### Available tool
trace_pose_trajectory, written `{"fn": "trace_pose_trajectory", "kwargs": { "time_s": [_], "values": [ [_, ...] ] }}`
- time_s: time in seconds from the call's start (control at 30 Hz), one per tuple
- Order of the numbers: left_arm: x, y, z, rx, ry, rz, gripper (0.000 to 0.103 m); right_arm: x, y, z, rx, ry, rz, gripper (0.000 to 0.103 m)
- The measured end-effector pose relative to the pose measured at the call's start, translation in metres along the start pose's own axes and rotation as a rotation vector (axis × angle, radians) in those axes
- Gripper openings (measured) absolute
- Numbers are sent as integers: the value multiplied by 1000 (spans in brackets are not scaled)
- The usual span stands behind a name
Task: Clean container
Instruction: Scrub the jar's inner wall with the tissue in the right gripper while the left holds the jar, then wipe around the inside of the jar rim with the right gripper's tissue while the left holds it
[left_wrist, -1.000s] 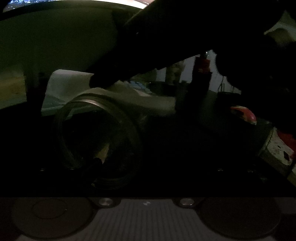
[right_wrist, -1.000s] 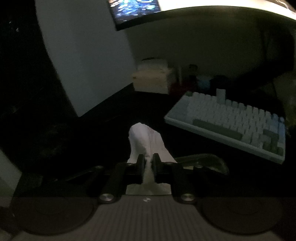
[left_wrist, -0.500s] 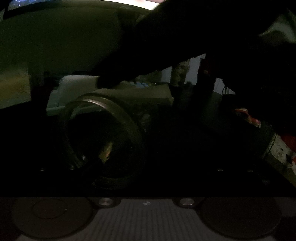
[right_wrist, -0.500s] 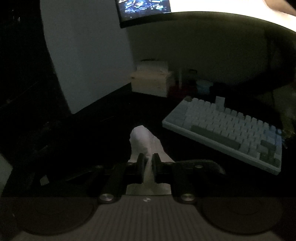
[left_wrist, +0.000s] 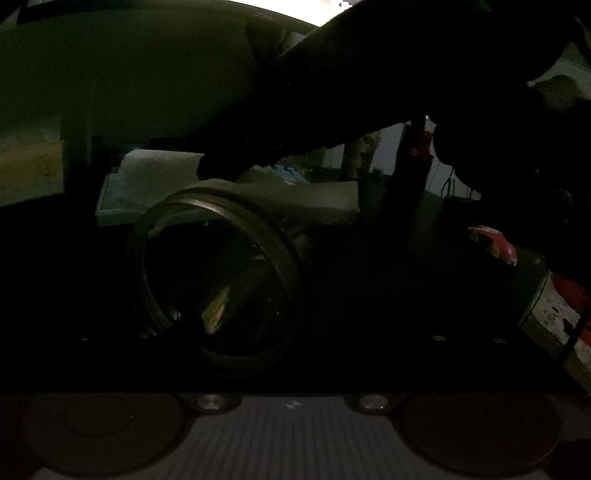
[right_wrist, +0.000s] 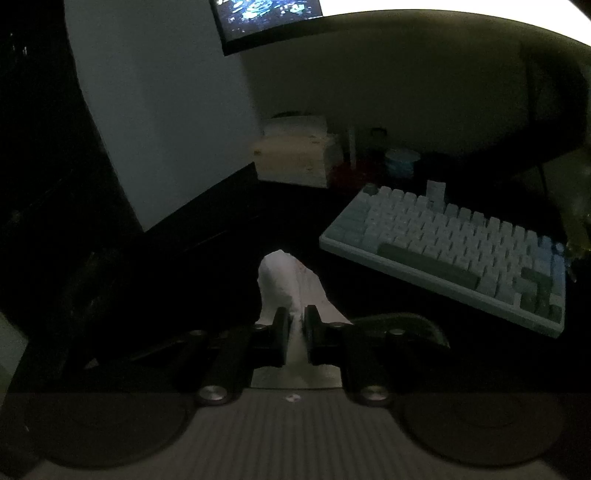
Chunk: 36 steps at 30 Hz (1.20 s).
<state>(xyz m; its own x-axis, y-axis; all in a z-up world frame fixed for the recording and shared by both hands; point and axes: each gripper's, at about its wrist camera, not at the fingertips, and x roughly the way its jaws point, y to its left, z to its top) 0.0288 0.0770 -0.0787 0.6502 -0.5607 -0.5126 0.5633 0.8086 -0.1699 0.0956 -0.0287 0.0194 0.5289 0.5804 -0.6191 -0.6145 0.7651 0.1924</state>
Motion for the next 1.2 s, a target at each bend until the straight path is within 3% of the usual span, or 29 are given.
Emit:
{"fn": "trace_pose_trajectory", "kwargs": {
  "time_s": [0.4,0.6,0.67,0.77,0.83,1.2],
  "values": [
    [-2,4,-1,6,3,-8,103,-1,-3,-1,6,-2,4,12],
    [5,-7,0,-3,-1,14,103,-4,-18,0,45,-7,-69,12],
    [5,12,3,-2,-6,-10,103,-5,-14,-2,24,-10,-78,12],
    [6,22,5,-1,-6,-12,103,-7,-1,-4,-22,-6,-36,12],
    [2,8,1,-1,-10,-3,103,-9,6,-5,-35,1,0,12],
    [0,24,1,-3,-11,4,103,-8,3,-5,-36,-1,-10,12]
  ]
}}
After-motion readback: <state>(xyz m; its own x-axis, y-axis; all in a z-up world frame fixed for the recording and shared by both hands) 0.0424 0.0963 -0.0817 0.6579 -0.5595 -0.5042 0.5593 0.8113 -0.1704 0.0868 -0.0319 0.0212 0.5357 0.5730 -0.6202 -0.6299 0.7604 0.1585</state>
